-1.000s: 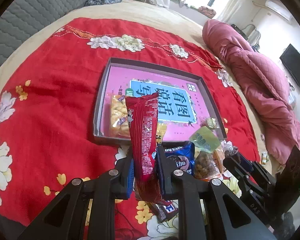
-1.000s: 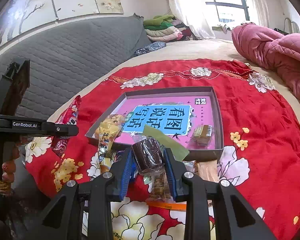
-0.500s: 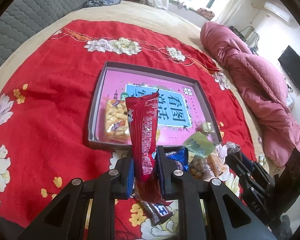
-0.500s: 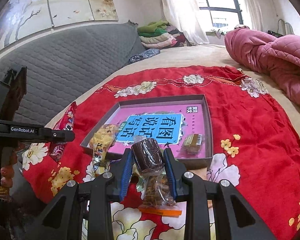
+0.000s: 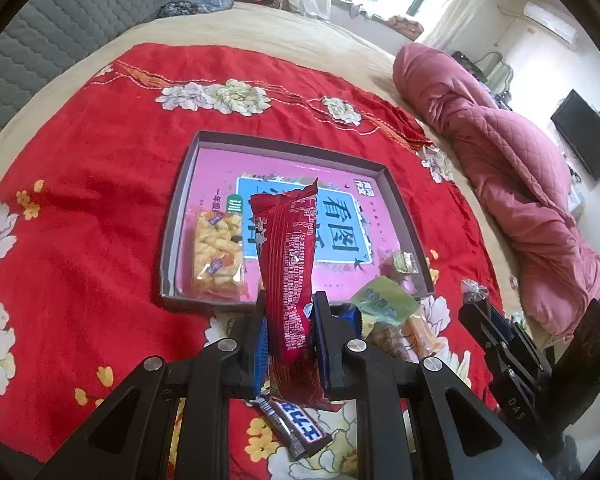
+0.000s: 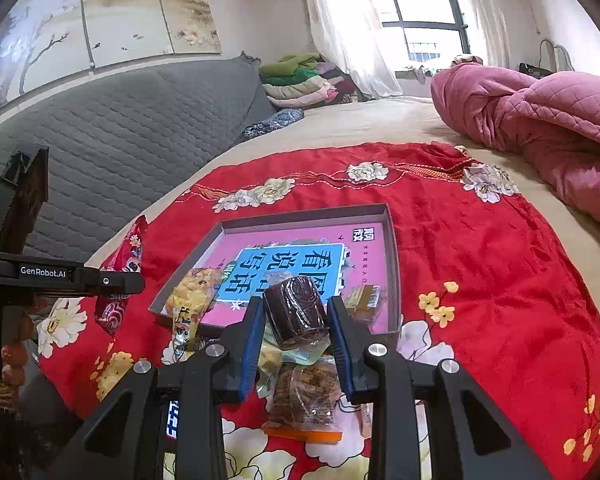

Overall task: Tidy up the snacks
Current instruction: 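Lift the brown snack with the right tool while the left tool lifts the red bag, then carry the brown snack over the tray with the right tool while the left tool carries the red bag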

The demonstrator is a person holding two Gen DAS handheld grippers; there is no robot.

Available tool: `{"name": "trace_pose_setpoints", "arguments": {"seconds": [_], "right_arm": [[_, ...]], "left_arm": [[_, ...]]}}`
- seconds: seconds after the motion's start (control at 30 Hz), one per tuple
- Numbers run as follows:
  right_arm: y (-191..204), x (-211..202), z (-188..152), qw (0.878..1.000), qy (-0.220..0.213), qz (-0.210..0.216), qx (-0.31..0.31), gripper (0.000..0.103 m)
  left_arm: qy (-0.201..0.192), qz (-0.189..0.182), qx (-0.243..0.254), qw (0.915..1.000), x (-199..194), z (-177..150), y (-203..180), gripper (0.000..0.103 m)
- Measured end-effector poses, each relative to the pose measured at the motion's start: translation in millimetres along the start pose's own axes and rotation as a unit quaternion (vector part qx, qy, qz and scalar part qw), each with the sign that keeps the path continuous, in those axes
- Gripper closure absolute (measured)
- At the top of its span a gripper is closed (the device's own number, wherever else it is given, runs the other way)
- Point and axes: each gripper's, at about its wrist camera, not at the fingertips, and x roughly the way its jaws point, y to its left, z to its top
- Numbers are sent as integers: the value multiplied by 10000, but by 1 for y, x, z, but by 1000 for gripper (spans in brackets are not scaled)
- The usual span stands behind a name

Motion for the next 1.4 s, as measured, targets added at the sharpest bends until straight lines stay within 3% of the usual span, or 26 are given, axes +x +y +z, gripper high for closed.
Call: {"name": "trace_pose_setpoints", "arguments": {"seconds": [0.77, 1.4], "right_arm": [[-26, 14, 33, 9986, -317, -374, 200, 71], [-32, 33, 40, 9986, -313, -310, 303, 71]], "left_arm": [[-24, -160, 61, 9998, 32, 32, -14, 83], [-17, 113, 286, 9995, 56, 43, -28, 83]]}}
